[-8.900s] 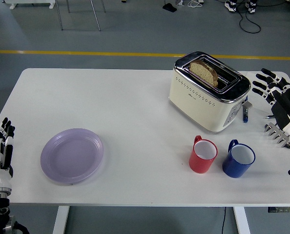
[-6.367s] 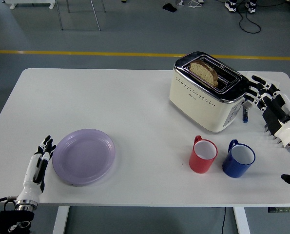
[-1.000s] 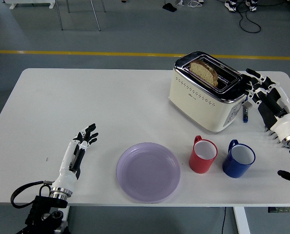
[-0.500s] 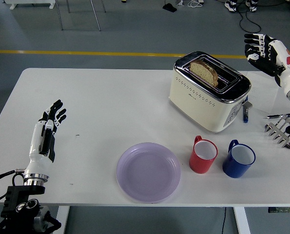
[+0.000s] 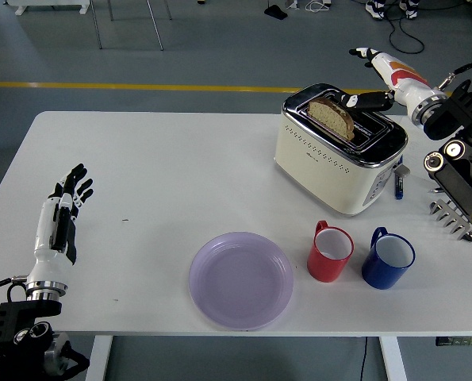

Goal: Push plate across desktop,pick up the break from the machine,place the break in the plate

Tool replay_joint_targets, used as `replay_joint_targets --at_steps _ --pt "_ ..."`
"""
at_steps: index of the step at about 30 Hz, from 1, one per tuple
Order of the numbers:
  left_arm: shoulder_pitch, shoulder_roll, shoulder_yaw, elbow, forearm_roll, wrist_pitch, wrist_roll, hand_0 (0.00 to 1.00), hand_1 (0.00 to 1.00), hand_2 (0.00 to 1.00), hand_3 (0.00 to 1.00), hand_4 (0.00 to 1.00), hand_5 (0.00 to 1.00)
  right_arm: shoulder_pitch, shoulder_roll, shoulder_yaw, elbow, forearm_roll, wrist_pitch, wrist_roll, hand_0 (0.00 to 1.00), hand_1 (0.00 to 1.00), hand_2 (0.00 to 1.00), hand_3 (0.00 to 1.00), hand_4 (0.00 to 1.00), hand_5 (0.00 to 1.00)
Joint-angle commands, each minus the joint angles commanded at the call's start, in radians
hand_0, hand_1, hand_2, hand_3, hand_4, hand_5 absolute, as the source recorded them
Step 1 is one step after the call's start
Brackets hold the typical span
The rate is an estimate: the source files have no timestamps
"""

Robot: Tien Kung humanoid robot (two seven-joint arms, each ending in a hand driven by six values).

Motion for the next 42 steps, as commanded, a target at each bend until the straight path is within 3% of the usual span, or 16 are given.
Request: replay_joint_targets --at_steps 1,6,7,10,18,19,20,24,25,30,31,35,36,37,42 --pt "0.000 0.003 0.006 0.001 -0.006 0.003 -0.001 0.824 0.861 0.912 0.868 0.539 0.979 0.016 0.013 -0.016 -0.020 0.005 0.007 -0.007 0.998 0.893 0.910 0.923 0.807 0.320" --pt "-0.005 0.014 0.040 0.005 -0.027 0.016 -0.012 0.824 0.861 0.912 0.868 0.539 0.979 0.056 0.050 -0.064 -0.087 0.045 0.027 -0.025 0.998 0.893 0.910 0.923 0.807 0.320" --pt "-0.008 0.013 0.048 0.007 -0.031 0.017 -0.012 0.820 0.857 0.910 0.867 0.542 0.981 0.067 0.061 -0.076 -0.104 0.053 0.029 -0.028 0.965 0.845 0.828 0.890 0.812 0.313" --pt "-0.015 0.010 0.068 0.010 -0.038 0.018 -0.013 0.820 0.857 0.910 0.867 0.542 0.981 0.094 0.088 -0.106 -0.172 0.066 0.033 -0.038 0.965 0.845 0.828 0.890 0.812 0.313" --pt "-0.025 0.013 0.102 0.014 -0.061 0.030 -0.023 0.814 0.850 0.908 0.865 0.539 0.964 0.153 0.119 -0.149 -0.279 0.112 0.080 -0.074 0.931 0.810 0.793 0.877 0.816 0.314" --pt "-0.026 0.014 0.101 0.013 -0.062 0.031 -0.024 0.808 0.844 0.903 0.861 0.536 0.949 0.162 0.122 -0.156 -0.291 0.117 0.081 -0.078 0.867 0.768 0.723 0.846 0.813 0.324" --pt "-0.026 0.014 0.101 0.013 -0.063 0.032 -0.024 0.808 0.844 0.903 0.861 0.536 0.949 0.164 0.124 -0.158 -0.295 0.118 0.081 -0.079 0.867 0.768 0.723 0.846 0.813 0.324" --pt "-0.024 0.015 0.103 0.018 -0.067 0.035 -0.029 0.808 0.844 0.903 0.861 0.536 0.949 0.182 0.147 -0.196 -0.341 0.105 0.050 -0.108 0.867 0.768 0.723 0.846 0.813 0.324" --pt "-0.023 0.016 0.106 0.019 -0.068 0.035 -0.030 0.805 0.840 0.900 0.860 0.530 0.942 0.185 0.151 -0.208 -0.353 0.102 0.047 -0.112 0.755 0.696 0.637 0.803 0.806 0.329" --pt "-0.022 0.015 0.110 0.024 -0.070 0.038 -0.035 0.805 0.840 0.900 0.860 0.530 0.942 0.188 0.165 -0.248 -0.379 0.111 0.048 -0.110 0.755 0.696 0.637 0.803 0.806 0.329" --pt "-0.021 0.015 0.111 0.026 -0.071 0.038 -0.036 0.801 0.838 0.899 0.858 0.523 0.929 0.187 0.168 -0.255 -0.380 0.111 0.048 -0.108 0.617 0.622 0.569 0.751 0.797 0.329" --pt "-0.018 0.015 0.116 0.033 -0.076 0.037 -0.042 0.801 0.838 0.899 0.858 0.523 0.929 0.187 0.176 -0.278 -0.386 0.106 0.039 -0.106 0.617 0.622 0.569 0.751 0.797 0.329" --pt "-0.018 0.016 0.118 0.034 -0.076 0.036 -0.044 0.801 0.838 0.899 0.858 0.523 0.929 0.188 0.181 -0.290 -0.389 0.107 0.022 -0.110 0.617 0.622 0.569 0.751 0.797 0.329" --pt "-0.017 0.017 0.121 0.035 -0.076 0.035 -0.046 0.797 0.835 0.897 0.856 0.518 0.922 0.190 0.187 -0.310 -0.393 0.108 -0.009 -0.116 0.467 0.522 0.495 0.641 0.704 0.279" --pt "-0.019 0.015 0.119 0.036 -0.076 0.036 -0.049 0.797 0.835 0.897 0.856 0.518 0.922 0.182 0.195 -0.329 -0.386 0.087 -0.108 -0.134 0.467 0.522 0.495 0.641 0.704 0.279"
